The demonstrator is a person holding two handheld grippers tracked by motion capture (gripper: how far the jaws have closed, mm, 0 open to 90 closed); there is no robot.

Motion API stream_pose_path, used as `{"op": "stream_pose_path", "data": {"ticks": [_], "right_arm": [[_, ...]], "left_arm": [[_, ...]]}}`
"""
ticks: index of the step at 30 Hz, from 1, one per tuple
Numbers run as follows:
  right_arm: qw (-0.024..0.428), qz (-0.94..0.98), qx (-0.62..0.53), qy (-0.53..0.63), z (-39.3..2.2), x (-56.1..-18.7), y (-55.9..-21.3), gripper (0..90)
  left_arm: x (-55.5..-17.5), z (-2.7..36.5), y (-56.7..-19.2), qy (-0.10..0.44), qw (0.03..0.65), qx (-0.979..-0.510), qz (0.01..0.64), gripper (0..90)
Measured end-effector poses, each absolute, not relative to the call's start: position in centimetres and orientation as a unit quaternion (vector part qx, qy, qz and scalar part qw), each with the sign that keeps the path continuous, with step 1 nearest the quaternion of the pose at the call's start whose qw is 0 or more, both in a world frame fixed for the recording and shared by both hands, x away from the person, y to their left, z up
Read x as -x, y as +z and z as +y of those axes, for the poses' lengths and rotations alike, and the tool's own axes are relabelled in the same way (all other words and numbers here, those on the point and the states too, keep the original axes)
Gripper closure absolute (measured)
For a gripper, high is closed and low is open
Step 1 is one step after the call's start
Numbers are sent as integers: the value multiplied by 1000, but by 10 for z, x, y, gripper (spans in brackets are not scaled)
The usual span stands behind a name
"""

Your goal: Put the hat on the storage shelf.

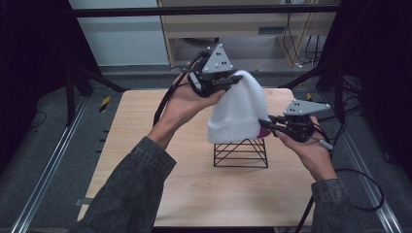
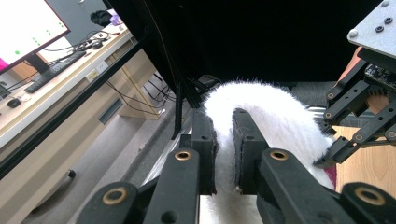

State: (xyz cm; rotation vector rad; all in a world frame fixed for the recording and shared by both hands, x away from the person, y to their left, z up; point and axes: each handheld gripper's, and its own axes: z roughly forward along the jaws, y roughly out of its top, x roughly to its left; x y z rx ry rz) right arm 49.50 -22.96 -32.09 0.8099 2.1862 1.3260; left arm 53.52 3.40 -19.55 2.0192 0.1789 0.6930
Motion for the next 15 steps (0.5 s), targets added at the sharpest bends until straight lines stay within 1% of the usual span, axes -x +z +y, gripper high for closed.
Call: {"op": "stream_pose_path", "data": {"ticks": [15], "right_arm": [[222,794,-306,476,-239,-490,-335,760]], "left_arm": [[-532,28,-209,275,470,-836,66,810]]}}
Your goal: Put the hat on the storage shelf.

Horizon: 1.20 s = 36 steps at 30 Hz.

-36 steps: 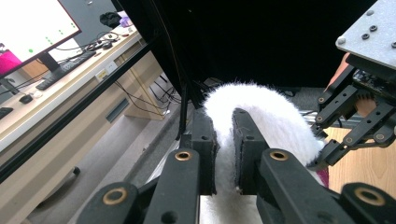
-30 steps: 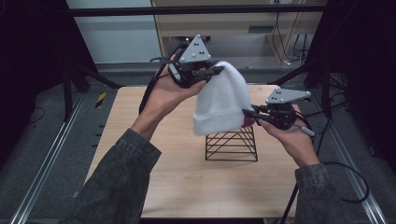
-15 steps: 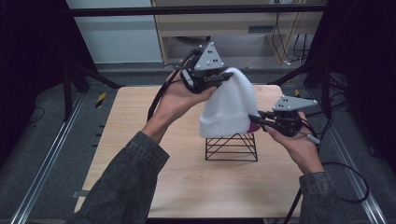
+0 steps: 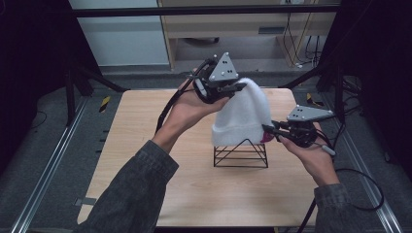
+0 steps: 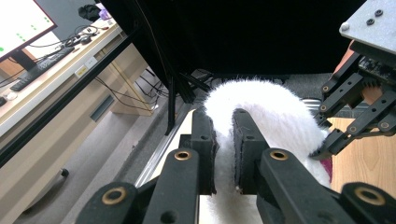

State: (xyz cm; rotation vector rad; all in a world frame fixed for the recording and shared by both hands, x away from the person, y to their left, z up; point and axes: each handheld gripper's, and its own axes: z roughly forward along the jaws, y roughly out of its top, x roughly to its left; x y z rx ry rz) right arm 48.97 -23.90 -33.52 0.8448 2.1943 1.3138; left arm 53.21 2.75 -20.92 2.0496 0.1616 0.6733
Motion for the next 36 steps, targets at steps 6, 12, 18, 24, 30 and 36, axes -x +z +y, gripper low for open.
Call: {"op": "stream_pose_path", "data": {"ticks": [6,12,18,24,30,36], "right_arm": [[219,796,-310,471,-240,-489,-342,760],[217,796,-316,468,-244,-489,-348,760],[213,798,-320,465,-246,-487,-355,759],[209,801,-324,459,-247,-487,-362,758],[205,802,-330,453,-250,-484,-373,757],[197,802,-340,449,-255,-481,-387,756]], "left_arm": [[-532,24,-216,271,467,-840,61,810],[-531,20,-222,263,467,-842,60,810],[-531,19,-230,259,467,-843,62,809],[-531,17,-238,254,461,-848,60,809],[-529,14,-249,245,459,-852,59,808],[-527,7,-262,234,453,-859,53,808]]}}
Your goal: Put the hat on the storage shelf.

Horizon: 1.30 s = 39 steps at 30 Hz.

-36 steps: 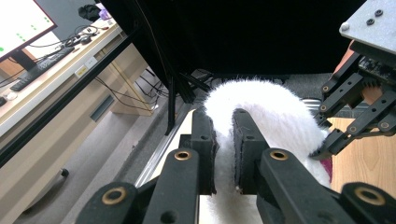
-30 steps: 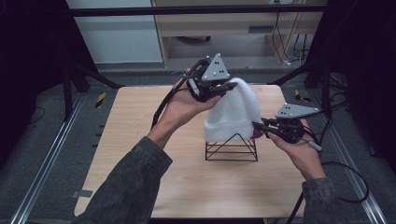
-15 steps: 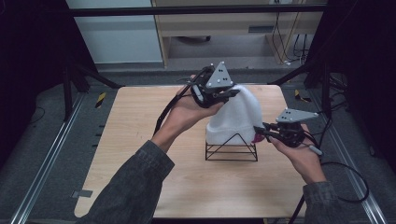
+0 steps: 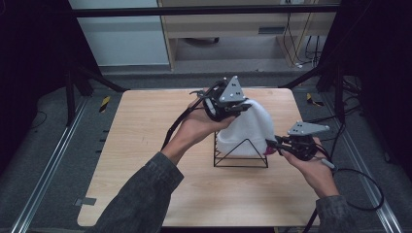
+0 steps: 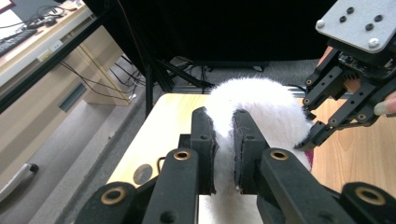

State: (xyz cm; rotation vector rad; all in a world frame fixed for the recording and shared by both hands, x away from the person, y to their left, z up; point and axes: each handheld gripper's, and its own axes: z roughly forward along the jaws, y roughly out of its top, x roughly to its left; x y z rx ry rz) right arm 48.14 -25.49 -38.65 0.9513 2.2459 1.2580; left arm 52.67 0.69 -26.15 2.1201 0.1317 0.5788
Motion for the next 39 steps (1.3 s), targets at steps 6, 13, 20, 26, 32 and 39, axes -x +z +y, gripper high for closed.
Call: {"op": "stream_pose_path", "data": {"ticks": [6,13,20,26,32,39], "right_arm": [[189,806,-345,442,-256,-482,-402,749],[183,811,-352,431,-256,-483,-413,749],[184,814,-356,421,-256,-485,-417,742],[189,817,-359,410,-257,-486,-420,732],[190,818,-362,405,-259,-489,-425,731],[190,823,-362,394,-258,-492,-429,733]], "left_arm": [[-524,3,-275,228,445,-864,56,807],[-525,6,-289,220,439,-869,59,805],[-523,4,-294,213,435,-873,59,802],[-523,1,-299,213,432,-874,60,800],[-524,1,-305,208,430,-876,63,797],[-523,1,-309,203,429,-878,65,789]]}}
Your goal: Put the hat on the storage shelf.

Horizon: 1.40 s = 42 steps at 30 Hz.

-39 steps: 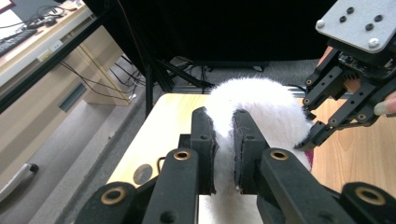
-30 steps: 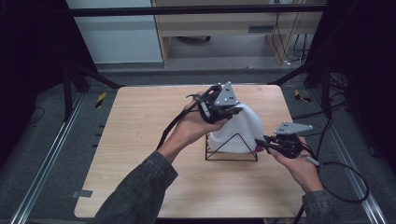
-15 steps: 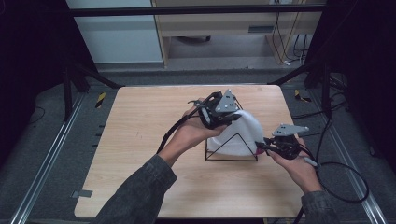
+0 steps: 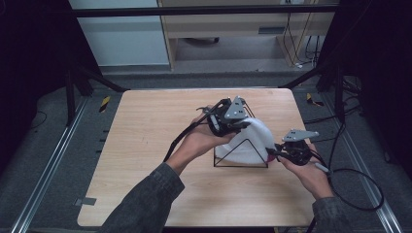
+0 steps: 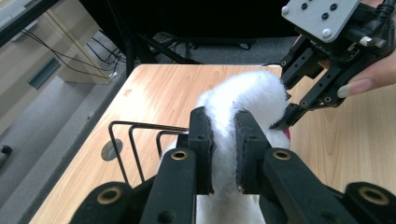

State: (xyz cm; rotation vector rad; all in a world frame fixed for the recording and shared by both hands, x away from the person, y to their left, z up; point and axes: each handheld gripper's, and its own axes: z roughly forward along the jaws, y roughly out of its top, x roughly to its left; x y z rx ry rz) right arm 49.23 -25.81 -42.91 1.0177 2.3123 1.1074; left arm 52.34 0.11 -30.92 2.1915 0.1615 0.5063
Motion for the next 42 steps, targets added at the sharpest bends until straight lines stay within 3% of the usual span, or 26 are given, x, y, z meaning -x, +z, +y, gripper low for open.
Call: {"op": "stream_pose_path", "data": {"ticks": [10,13,16,24,31,34,37,42], "right_arm": [[191,822,-368,390,-257,-492,-432,695],[196,814,-372,400,-258,-488,-428,623],[198,808,-376,407,-260,-484,-425,584],[199,800,-382,419,-266,-477,-424,541],[224,783,-402,418,-274,-468,-423,369],[245,768,-427,410,-283,-463,-429,264],[258,760,-444,397,-288,-460,-437,214],[259,755,-461,388,-291,-458,-449,159]], "left_arm": [[-525,3,-313,202,430,-877,73,753],[-527,4,-312,204,435,-873,87,649],[-528,6,-310,192,443,-870,99,487],[-529,12,-307,188,456,-863,107,404],[-526,30,-304,209,445,-863,113,293],[-523,47,-306,219,439,-862,127,177],[-520,62,-310,222,436,-861,138,107],[-517,86,-317,228,434,-858,156,72]]}}
